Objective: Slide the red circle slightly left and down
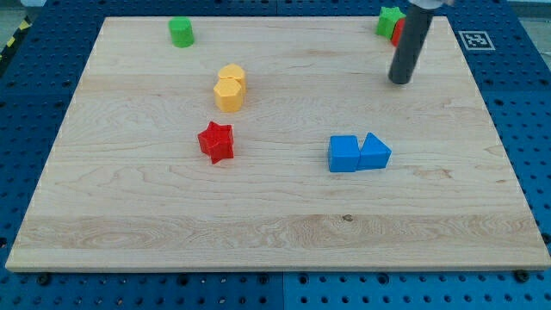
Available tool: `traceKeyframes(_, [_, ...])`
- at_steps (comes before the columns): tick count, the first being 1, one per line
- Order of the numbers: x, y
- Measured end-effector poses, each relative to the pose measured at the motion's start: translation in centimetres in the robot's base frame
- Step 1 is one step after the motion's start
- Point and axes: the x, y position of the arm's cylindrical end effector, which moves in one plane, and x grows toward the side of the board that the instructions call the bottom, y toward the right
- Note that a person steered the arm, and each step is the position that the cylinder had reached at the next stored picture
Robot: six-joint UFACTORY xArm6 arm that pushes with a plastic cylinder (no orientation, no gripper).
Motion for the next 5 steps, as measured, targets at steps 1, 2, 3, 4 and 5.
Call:
traceKeyframes(1, [-0.5,3.6])
traceKeyframes(2, [-3.0,6.0])
traceKeyframes(3, [-6.4,8.9])
traceKeyframes(4, [-11.2,9.0])
traceKeyframes(5, [-12.5,8.8])
